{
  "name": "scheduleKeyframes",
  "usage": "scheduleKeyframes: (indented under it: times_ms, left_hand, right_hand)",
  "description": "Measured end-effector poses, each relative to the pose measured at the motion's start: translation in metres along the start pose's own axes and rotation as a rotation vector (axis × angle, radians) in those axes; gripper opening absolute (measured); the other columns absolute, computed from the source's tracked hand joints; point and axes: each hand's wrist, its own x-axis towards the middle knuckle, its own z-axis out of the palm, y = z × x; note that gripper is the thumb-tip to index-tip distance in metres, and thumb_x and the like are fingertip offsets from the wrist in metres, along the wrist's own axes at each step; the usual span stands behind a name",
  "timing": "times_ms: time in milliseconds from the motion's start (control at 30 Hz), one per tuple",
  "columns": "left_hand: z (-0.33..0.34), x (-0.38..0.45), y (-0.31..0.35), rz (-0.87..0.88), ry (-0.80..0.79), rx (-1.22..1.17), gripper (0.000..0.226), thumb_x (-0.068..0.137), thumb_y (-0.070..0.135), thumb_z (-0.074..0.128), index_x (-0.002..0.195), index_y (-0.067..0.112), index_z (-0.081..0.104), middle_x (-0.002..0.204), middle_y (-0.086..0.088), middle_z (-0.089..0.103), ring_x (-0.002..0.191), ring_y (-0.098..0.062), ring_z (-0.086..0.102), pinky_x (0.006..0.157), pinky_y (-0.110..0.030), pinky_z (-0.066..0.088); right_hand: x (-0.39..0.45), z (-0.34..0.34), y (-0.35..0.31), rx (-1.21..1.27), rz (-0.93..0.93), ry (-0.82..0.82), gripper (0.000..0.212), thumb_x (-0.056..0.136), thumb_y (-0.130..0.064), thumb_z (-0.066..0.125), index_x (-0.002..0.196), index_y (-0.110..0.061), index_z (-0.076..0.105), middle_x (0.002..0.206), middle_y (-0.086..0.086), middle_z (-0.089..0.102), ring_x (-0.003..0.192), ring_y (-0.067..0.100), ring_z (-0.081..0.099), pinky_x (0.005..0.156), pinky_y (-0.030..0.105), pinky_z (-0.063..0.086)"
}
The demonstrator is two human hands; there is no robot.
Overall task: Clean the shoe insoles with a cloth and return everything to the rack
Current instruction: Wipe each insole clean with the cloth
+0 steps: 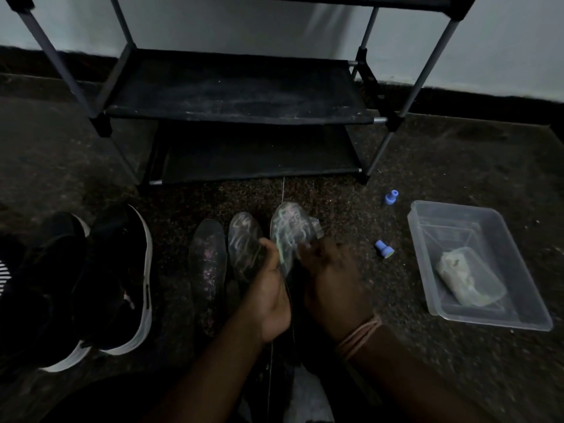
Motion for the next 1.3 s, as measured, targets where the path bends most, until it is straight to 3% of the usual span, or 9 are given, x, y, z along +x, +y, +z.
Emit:
scheduleKeyframes:
  times_ms: [133, 267, 367, 500, 567, 733, 900, 1067, 1300]
  left_hand:
    - [-0.005, 0.000, 0.006, 0.079, 0.044, -0.004, 0.088, 0.088, 0.081, 0.029, 0.106, 0.011, 0.080, 0.122, -0.017, 0.071, 0.111, -0.029, 0.070, 0.093, -0.045, 0.049]
    - [0.006, -0.002, 0.000, 0.031, 0.010, 0.010, 0.086, 0.091, 0.079, 0.027, 0.130, 0.014, 0.068, 0.136, -0.015, 0.064, 0.124, -0.029, 0.063, 0.102, -0.047, 0.045]
    - [-0.003, 0.000, 0.001, 0.035, -0.005, -0.039, 0.093, 0.089, 0.080, 0.032, 0.141, 0.007, 0.056, 0.138, -0.020, 0.061, 0.127, -0.033, 0.060, 0.107, -0.047, 0.043]
    - [0.007, -0.002, 0.000, 0.064, -0.001, 0.008, 0.080, 0.096, 0.073, 0.028, 0.142, 0.014, 0.056, 0.140, -0.016, 0.060, 0.129, -0.031, 0.058, 0.109, -0.048, 0.040]
    - [0.013, -0.004, -0.005, 0.054, 0.011, 0.020, 0.072, 0.098, 0.069, 0.029, 0.138, 0.018, 0.060, 0.138, -0.013, 0.063, 0.127, -0.027, 0.061, 0.107, -0.044, 0.042]
    - [0.008, -0.005, -0.002, 0.135, 0.072, -0.004, 0.068, 0.099, 0.063, 0.032, 0.127, 0.011, 0.066, 0.122, -0.014, 0.071, 0.106, -0.023, 0.072, 0.091, -0.038, 0.048]
    - [0.012, -0.004, -0.007, 0.106, 0.001, 0.050, 0.064, 0.103, 0.054, 0.029, 0.097, 0.017, 0.081, 0.098, -0.005, 0.079, 0.084, -0.015, 0.077, 0.071, -0.031, 0.058]
    - [0.009, -0.008, 0.003, 0.131, 0.021, 0.014, 0.073, 0.098, 0.067, 0.031, 0.137, 0.012, 0.060, 0.133, -0.016, 0.065, 0.121, -0.028, 0.065, 0.101, -0.043, 0.046]
    - [0.008, -0.008, 0.000, 0.110, 0.055, 0.062, 0.068, 0.097, 0.064, 0.041, 0.132, 0.011, 0.065, 0.132, -0.016, 0.066, 0.122, -0.028, 0.064, 0.107, -0.043, 0.045]
  right_hand:
    - [-0.003, 0.006, -0.011, 0.076, -0.139, -0.112, 0.036, 0.088, -0.033, 0.048, 0.115, -0.022, 0.068, 0.097, 0.002, 0.060, 0.084, 0.023, 0.055, 0.073, 0.032, 0.043]
    - [0.004, 0.001, 0.017, -0.064, 0.067, 0.033, 0.029, 0.084, -0.029, 0.049, 0.102, -0.018, 0.069, 0.093, 0.008, 0.060, 0.076, 0.030, 0.055, 0.069, 0.038, 0.045]
    - [-0.002, 0.006, -0.016, 0.123, -0.091, -0.148, 0.029, 0.092, -0.028, 0.051, 0.114, -0.020, 0.067, 0.101, 0.004, 0.062, 0.088, 0.023, 0.059, 0.079, 0.037, 0.049]
    - [0.009, -0.006, 0.019, 0.138, -0.002, 0.022, 0.026, 0.089, -0.022, 0.050, 0.099, -0.016, 0.073, 0.089, 0.007, 0.068, 0.079, 0.025, 0.063, 0.071, 0.033, 0.049]
    - [0.010, -0.014, 0.031, 0.118, 0.100, 0.126, 0.024, 0.088, -0.018, 0.050, 0.092, -0.014, 0.072, 0.084, 0.010, 0.066, 0.077, 0.030, 0.062, 0.069, 0.036, 0.047]
    - [-0.001, -0.005, -0.014, 0.350, -0.023, -0.080, 0.027, 0.086, -0.022, 0.051, 0.097, -0.017, 0.074, 0.093, 0.007, 0.070, 0.083, 0.021, 0.064, 0.076, 0.037, 0.052]
    - [0.008, -0.014, 0.015, 0.232, 0.110, 0.144, 0.011, 0.075, -0.002, 0.062, 0.078, -0.004, 0.072, 0.078, 0.015, 0.070, 0.071, 0.032, 0.067, 0.067, 0.037, 0.052]
    - [0.006, -0.008, -0.005, 0.363, 0.015, 0.032, 0.011, 0.079, -0.006, 0.064, 0.083, -0.008, 0.074, 0.085, 0.012, 0.072, 0.079, 0.022, 0.064, 0.075, 0.036, 0.050]
    - [-0.002, -0.008, -0.028, 0.338, 0.067, -0.019, 0.028, 0.086, -0.023, 0.048, 0.084, -0.013, 0.074, 0.083, 0.008, 0.071, 0.071, 0.022, 0.066, 0.066, 0.029, 0.051]
